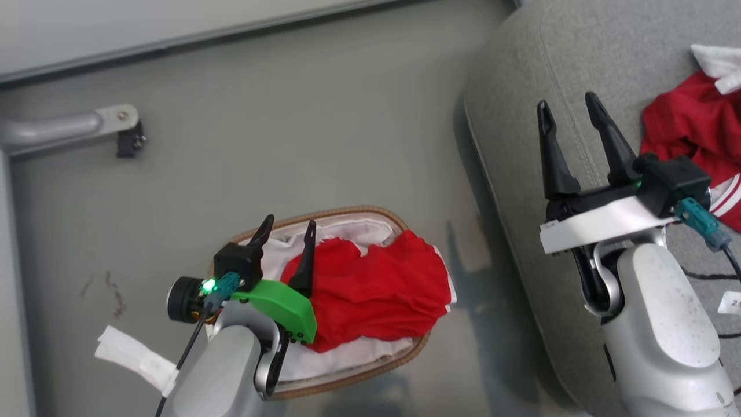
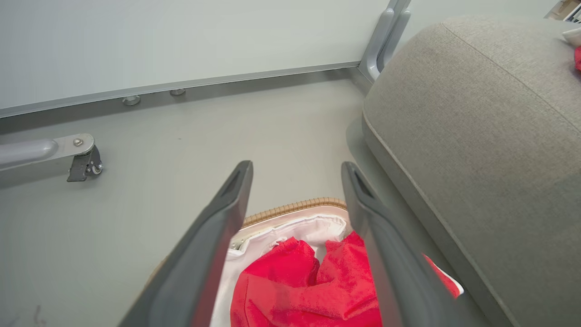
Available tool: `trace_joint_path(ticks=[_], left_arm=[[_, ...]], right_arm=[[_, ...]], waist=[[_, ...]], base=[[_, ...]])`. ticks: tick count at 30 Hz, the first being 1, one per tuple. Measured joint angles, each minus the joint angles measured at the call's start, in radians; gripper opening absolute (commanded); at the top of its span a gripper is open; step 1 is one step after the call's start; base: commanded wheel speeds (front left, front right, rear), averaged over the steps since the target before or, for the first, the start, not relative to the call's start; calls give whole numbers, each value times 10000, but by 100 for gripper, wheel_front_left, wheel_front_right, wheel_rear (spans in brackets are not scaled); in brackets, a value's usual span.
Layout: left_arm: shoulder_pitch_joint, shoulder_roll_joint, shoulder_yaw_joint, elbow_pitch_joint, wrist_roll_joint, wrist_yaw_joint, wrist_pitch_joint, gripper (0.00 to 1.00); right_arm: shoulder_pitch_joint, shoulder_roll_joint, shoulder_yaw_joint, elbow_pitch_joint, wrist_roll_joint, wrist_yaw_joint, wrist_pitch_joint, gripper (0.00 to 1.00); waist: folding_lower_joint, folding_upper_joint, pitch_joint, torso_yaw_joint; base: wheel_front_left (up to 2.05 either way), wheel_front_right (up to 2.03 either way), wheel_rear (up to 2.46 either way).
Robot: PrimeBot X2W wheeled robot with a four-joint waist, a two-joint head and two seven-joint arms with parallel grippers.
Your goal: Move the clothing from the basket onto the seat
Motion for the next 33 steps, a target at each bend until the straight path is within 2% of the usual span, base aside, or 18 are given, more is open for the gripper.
trace_joint_path(ticks=[9, 18, 28, 33], left_arm=[[-1252, -2, -759, 1850, 552, -468, 0, 100], [-2295, 115, -1701, 3881, 736, -600, 0, 100], [-3404, 368, -3208, 5283, -211, -602, 443, 100], [-3865, 558, -3781, 5766, -303, -604, 848, 100]], right_arm=[[-947, 12, 366, -460, 249, 0, 0, 100], [-1523, 29, 773, -907, 571, 0, 0, 100], [-1669, 35, 890, -1030, 777, 0, 0, 100], [-1773, 36, 899, -1152, 886, 0, 0, 100]], waist=[[0, 0, 1523, -600], [1, 0, 2810, -1250], [1, 0, 3920, -1802], [1, 0, 4377, -1984]], base=[[0, 0, 0], [0, 0, 0], [0, 0, 0], [0, 0, 0]])
